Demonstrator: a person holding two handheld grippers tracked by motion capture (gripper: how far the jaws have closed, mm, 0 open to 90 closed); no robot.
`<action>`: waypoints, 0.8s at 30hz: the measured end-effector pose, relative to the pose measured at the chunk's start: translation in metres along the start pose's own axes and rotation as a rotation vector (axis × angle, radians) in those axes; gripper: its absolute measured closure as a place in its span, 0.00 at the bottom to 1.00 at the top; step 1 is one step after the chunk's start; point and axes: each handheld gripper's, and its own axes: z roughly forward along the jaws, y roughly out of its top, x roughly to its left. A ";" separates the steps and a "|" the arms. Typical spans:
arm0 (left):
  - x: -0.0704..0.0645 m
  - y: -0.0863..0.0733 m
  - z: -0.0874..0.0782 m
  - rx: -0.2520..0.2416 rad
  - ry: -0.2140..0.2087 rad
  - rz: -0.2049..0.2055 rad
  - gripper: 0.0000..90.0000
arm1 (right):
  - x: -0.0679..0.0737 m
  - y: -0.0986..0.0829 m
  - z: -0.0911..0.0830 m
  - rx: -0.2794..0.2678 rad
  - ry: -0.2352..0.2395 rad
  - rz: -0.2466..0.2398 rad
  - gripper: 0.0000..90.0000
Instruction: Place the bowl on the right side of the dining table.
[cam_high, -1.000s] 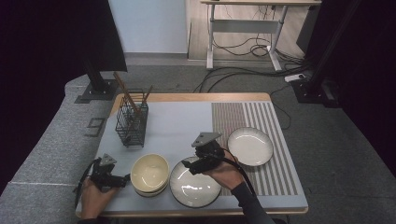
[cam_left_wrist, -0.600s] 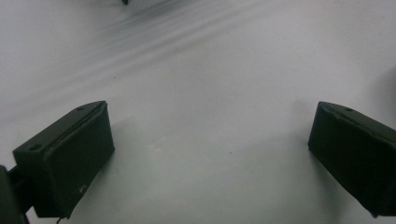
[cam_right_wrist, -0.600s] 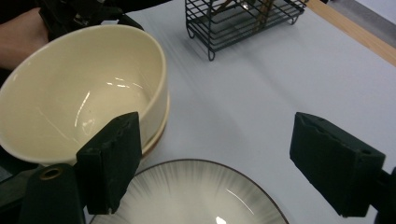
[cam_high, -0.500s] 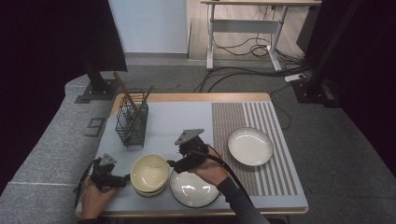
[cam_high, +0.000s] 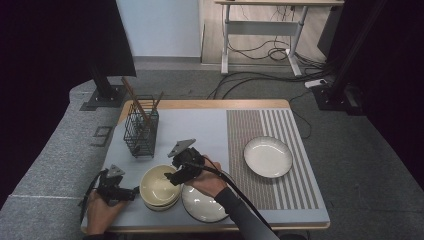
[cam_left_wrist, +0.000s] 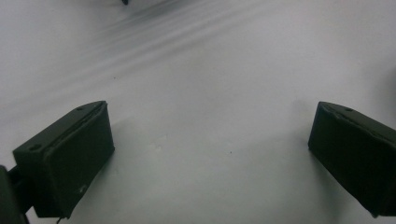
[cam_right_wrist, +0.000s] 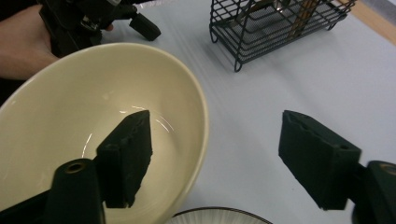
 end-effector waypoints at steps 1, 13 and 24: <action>0.000 0.000 0.000 0.000 0.000 0.000 0.00 | 0.000 0.000 0.003 0.009 0.003 -0.002 0.32; 0.000 0.000 0.000 0.000 0.000 0.000 0.00 | 0.000 -0.001 0.019 0.049 0.046 0.007 0.59; 0.000 0.000 0.000 0.000 0.000 0.000 0.00 | 0.000 -0.001 0.021 0.071 0.051 0.009 0.85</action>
